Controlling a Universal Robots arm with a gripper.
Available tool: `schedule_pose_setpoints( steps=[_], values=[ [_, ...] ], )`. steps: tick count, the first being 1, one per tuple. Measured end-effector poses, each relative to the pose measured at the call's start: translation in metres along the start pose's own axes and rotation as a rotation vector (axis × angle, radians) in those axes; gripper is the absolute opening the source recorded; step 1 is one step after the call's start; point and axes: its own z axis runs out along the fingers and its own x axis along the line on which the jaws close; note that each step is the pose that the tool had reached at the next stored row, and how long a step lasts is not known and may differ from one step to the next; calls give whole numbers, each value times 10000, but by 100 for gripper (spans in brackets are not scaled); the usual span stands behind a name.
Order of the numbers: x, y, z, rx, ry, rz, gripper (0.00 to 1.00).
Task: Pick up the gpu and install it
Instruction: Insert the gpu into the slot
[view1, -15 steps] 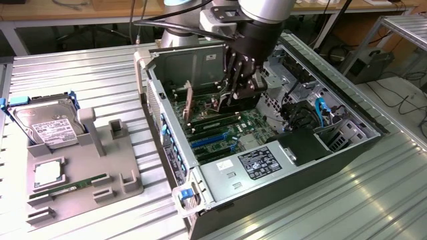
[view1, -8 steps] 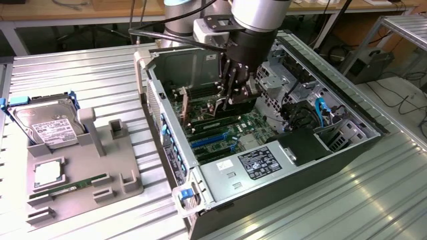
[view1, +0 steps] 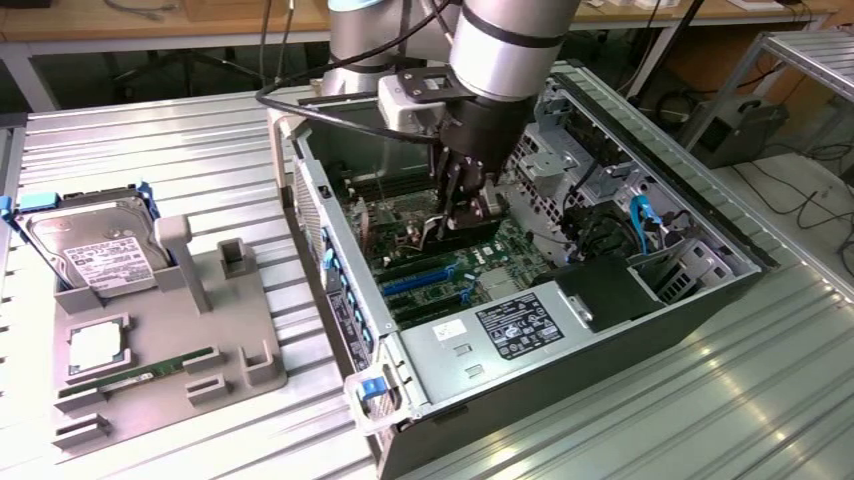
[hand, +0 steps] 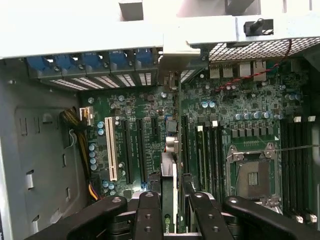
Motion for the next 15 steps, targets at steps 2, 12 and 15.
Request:
schedule_pose_setpoints(
  steps=[2, 12, 15],
  values=[
    [5, 7, 168, -4, 4, -163, 26],
    [-50, 43, 560, 33, 19, -515, 26],
    [-54, 34, 549, 38, 11, -515, 26]
  ],
)
